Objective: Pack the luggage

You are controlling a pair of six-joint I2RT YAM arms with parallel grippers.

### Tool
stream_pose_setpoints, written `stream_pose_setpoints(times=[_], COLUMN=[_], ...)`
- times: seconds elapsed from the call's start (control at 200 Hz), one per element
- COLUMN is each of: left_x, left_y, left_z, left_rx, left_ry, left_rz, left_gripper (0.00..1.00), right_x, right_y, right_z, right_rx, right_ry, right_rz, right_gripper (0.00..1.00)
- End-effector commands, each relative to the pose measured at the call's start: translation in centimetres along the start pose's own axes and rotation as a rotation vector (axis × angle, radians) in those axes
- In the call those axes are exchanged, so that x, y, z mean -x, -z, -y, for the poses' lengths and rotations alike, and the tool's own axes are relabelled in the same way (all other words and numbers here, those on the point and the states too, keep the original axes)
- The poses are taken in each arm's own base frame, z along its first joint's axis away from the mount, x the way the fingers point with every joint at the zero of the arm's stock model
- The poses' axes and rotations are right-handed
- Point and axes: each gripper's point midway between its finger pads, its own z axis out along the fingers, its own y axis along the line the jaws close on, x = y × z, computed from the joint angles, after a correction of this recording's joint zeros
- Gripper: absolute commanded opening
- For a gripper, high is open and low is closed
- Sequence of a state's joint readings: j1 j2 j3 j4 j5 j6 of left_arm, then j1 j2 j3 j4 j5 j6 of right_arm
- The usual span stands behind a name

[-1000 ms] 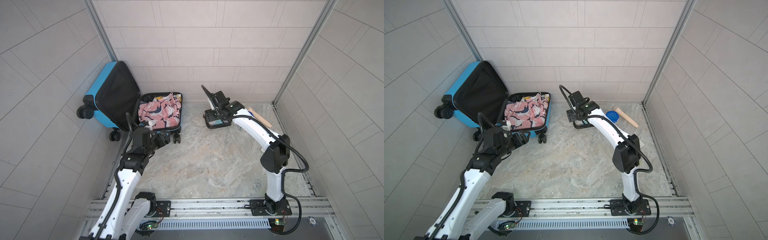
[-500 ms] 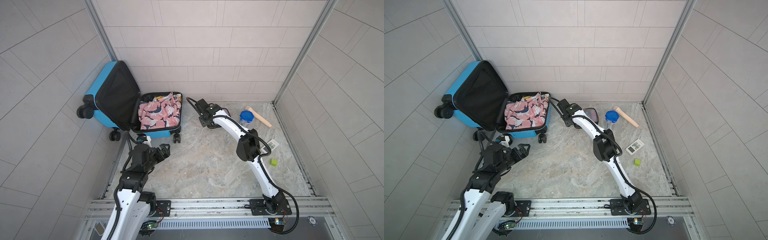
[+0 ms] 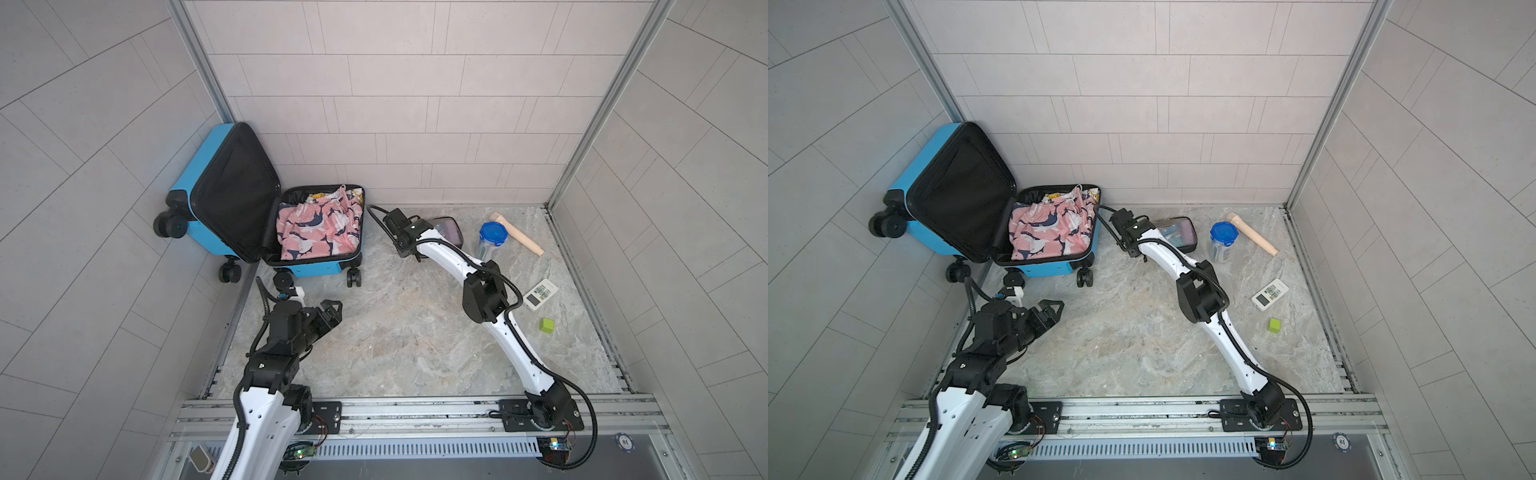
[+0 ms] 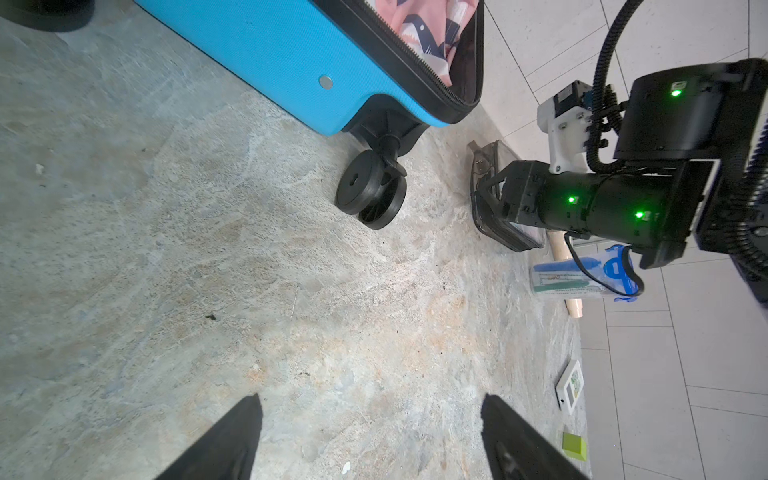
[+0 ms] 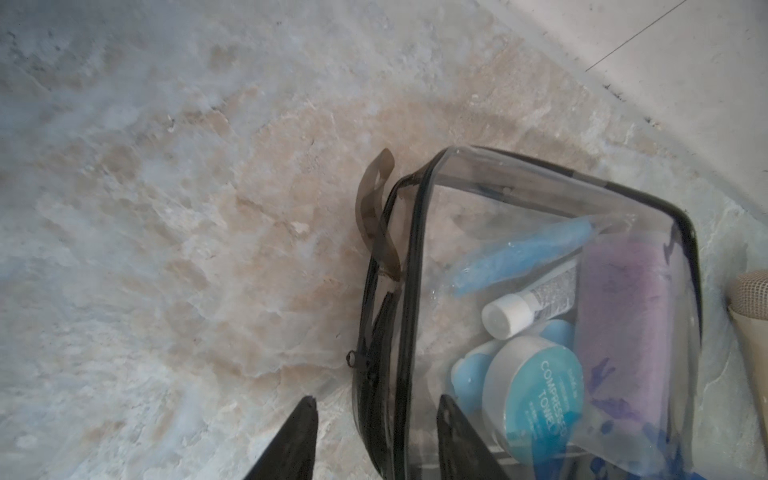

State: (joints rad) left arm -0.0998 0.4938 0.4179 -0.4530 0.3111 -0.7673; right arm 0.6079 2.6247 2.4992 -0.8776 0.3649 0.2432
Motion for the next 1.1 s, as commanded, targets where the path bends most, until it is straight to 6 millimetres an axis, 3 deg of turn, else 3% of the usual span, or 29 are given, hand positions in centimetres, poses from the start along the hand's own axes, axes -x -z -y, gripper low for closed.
stream_pose_setpoints(times=[0.0,0.27,0.395,0.54,0.881,0.976,1.091], left_x=[0.0,0.0,-0.1,0.1,0.4,0.3,0.1], left_y=[-0.1,-0.7,-1.0,-1.3,-2.0,-2.3,-2.7], left_z=[0.2,0.0,0.0,0.0,0.5,0.5,0.3], left_rx=[-0.015,-0.015,-0.015,-0.016,-0.033,-0.03,-0.022], left_ry=[0.005,0.024,0.031,0.038,0.052,0.053,0.058], left_rz=[0.007,0.006,-0.003,-0.003,-0.01,-0.021,-0.033], left_gripper=[0.88,0.87,0.86,0.86,0.86,0.86,0.86], right_x=[0.7,0.3,0.1,0.0,-1.7,-3.3,-6.7], right_y=[-0.3,-1.6,-1.9,-0.8,4.6,6.5,8.2], right_z=[0.7,1.4,1.4,1.7,0.8,0.4,-0.8], right_rx=[-0.076,-0.159,-0.172,-0.214,-0.108,-0.062,0.04], right_ry=[-0.011,-0.007,-0.009,-0.005,-0.102,-0.125,-0.166], right_rz=[0.037,0.043,0.039,0.039,0.019,0.006,-0.029], right_gripper=[0.49,0.38,0.22,0.0,0.0,0.0,0.0])
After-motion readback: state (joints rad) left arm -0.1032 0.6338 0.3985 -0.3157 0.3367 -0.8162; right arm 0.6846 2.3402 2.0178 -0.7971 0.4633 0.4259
